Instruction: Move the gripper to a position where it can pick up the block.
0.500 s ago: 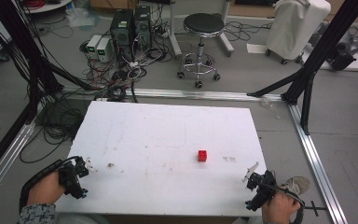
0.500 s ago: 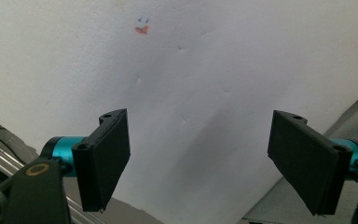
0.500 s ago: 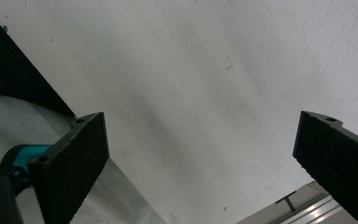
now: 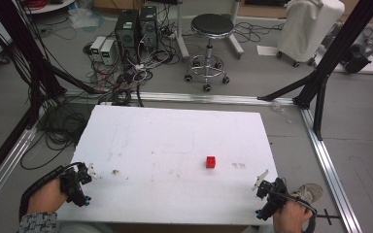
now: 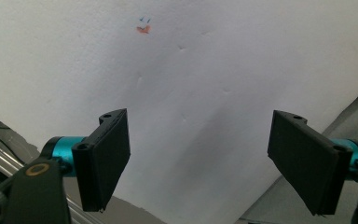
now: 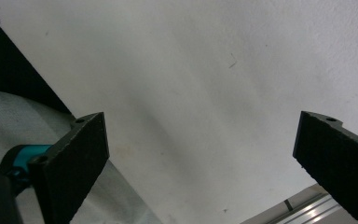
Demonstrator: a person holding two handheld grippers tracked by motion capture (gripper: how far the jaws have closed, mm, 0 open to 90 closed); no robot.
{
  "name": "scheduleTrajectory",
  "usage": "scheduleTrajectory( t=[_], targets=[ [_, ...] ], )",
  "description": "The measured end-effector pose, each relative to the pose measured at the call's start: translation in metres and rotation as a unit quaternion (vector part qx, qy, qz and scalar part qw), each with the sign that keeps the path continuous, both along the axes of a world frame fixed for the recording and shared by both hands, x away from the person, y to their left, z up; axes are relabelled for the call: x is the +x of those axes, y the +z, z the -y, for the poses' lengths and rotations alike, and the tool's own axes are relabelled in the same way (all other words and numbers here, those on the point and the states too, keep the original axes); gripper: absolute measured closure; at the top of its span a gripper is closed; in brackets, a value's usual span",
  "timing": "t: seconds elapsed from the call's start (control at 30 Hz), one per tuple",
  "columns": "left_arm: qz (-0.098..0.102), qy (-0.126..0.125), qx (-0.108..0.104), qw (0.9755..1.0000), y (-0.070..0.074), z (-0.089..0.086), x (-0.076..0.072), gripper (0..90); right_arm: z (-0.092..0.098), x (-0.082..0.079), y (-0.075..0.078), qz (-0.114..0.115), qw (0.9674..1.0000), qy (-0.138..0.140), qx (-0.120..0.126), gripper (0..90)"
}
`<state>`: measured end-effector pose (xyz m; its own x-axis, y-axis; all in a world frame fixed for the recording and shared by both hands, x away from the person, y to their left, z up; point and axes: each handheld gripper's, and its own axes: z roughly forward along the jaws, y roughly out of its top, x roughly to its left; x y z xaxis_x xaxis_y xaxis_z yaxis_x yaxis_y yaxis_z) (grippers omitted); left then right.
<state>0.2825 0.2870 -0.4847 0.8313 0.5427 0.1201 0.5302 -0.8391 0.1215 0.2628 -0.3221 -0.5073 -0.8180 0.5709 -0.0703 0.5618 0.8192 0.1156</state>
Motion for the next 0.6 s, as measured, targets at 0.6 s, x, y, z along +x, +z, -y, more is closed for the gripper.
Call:
scheduleTrajectory(
  t=[0.6],
  targets=[
    [0.002,0.005,-0.001,1.0000,-0.001,-0.002,0.000,21.3,0.012,0.004,-0.001,0.000,0.9999,0.015,-0.007,2.6]
  ],
)
